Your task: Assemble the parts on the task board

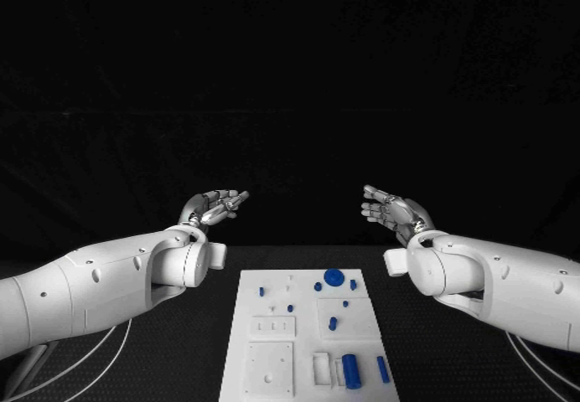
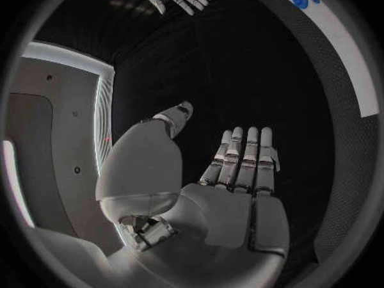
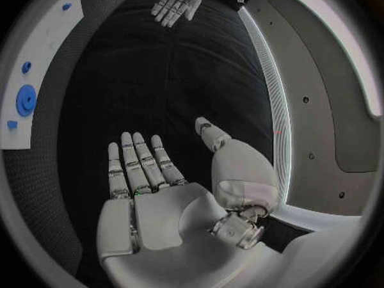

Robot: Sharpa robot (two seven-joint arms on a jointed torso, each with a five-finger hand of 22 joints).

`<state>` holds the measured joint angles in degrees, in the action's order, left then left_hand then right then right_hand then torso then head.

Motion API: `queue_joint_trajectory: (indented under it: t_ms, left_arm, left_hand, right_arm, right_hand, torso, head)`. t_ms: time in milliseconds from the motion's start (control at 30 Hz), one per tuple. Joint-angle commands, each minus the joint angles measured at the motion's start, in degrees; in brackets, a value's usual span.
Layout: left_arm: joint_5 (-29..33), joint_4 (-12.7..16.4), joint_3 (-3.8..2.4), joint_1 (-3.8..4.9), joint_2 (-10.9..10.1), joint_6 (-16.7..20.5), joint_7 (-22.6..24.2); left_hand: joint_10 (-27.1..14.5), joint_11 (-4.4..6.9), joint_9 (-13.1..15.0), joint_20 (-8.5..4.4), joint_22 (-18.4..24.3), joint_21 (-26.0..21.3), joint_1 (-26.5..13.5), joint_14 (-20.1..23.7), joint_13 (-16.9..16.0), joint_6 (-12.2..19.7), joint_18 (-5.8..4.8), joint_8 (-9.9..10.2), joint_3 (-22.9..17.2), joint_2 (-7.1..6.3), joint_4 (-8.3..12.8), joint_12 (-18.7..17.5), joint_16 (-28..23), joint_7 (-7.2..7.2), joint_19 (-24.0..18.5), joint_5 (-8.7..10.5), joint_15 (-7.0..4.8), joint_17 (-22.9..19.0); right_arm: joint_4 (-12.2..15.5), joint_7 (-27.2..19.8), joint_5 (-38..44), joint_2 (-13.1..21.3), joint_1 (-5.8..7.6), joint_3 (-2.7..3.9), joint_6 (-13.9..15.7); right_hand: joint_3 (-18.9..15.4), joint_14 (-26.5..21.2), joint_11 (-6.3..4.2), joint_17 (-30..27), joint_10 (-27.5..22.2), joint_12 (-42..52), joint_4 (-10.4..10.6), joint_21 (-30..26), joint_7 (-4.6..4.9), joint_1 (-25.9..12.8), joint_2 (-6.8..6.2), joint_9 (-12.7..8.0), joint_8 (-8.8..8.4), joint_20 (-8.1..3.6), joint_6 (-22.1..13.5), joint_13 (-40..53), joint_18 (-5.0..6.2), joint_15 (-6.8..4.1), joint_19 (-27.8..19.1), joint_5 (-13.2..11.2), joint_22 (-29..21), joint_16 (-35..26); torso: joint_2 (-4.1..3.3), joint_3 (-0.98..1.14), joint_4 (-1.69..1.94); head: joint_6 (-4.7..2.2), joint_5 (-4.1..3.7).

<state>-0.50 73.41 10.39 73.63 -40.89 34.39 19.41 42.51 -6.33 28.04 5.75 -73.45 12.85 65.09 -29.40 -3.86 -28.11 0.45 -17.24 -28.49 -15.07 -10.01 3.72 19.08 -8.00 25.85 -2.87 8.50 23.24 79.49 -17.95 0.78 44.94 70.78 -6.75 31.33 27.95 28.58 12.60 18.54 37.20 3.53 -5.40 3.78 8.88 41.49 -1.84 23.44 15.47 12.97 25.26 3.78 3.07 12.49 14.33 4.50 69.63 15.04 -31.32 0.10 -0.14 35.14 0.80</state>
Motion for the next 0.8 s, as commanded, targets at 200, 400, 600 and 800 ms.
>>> queue_joint_trajectory:
  t_ms: [200, 400, 600, 800]
  left_arm:
    - [-1.26, -1.11, 0.55, 0.86, 0.46, -6.12, -4.7]
    - [-1.19, -1.46, 0.58, 0.81, 0.36, -6.26, -3.39]
    - [-1.44, -1.53, 0.58, 0.81, 0.12, -6.54, -2.23]
    - [-2.96, -0.1, 0.58, 0.81, -0.79, -8.52, -2.6]
  left_hand:
    - [1.7, -0.17, 1.08, 0.09, -2.91, 0.81, 2.69, -1.37, -0.2, -1.42, -0.45, -0.74, -1.23, -0.52, -0.36, 0.21, 0.87, -0.3, 1.21, -0.34, 0.31, 0.96]
    - [1.79, -0.31, 1.11, 0.09, -2.91, 0.84, 2.79, -1.49, -0.22, -1.46, -0.45, -0.78, -1.14, -0.39, -0.45, 0.26, 0.97, -0.45, 1.16, -0.34, 0.36, 1.04]
    - [5.79, -1.88, 1.66, -0.51, -2.91, 1.72, 4.31, -3.96, -0.89, -4.79, -0.45, -2.36, 0.44, 1.62, 0.23, 1.84, 2.32, -1.94, 2.07, -0.43, 0.86, 1.74]
    - [15.76, -3.1, 1.67, -2.99, -2.83, 6.6, 8.16, -17.56, -2.29, -12.51, 2.73, -4.72, 3.01, 4.95, 4.96, 5.68, 8.7, -3.44, 12.47, -2.02, 0.09, 4.18]
  right_arm:
    - [-3.25, 10.73, 2.74, 0.07, 3.04, -1.82, -14.9]
    - [-8.49, 9.8, 13.0, -2.28, 3.06, -2.03, -15.68]
    - [-10.28, 9.47, 22.3, -3.01, 2.79, -2.03, -14.51]
    - [-12.57, 10.02, 39.56, -4.24, 2.57, -2.0, -13.57]
  right_hand:
    - [2.36, 2.62, 1.13, 1.05, 2.86, 0.53, -2.86, 1.58, 4.59, 3.8, -0.83, 0.62, 1.46, 0.07, 2.11, 0.23, 2.02, 1.11, 4.13, 2.02, 6.55, 1.54]
    - [-0.1, 4.02, 1.34, 1.53, 4.35, 0.7, -7.35, 1.26, 4.51, 5.8, 0.27, 0.68, 2.54, 0.03, 3.4, 0.3, 2.45, 1.5, 5.29, 5.29, 6.55, 2.5]
    - [2.62, 8.88, 1.31, 2.47, 9.58, 2.4, -10.7, 2.71, 3.89, 12.19, -2.04, 1.07, 4.86, -0.31, 8.66, 0.85, 3.92, 1.74, 9.29, 4.41, 6.56, 4.79]
    - [7.56, 20.23, -2.08, 5.23, 19.53, 5.74, -10.97, 6.79, 2.5, 18.53, -3.93, 1.71, 8.2, -0.93, 17.81, 2.24, 7.95, -2.92, 20.11, 4.12, 6.26, 10.02]
  torso:
    - [0.0, 0.0, 0.0]
    - [0.03, -0.06, 0.2]
    - [-0.05, -0.3, 0.05]
    - [-0.54, -0.27, 0.66]
  head:
    - [0.0, 0.0]
    - [0.4, 0.21]
    - [0.5, 0.33]
    - [0.25, 0.33]
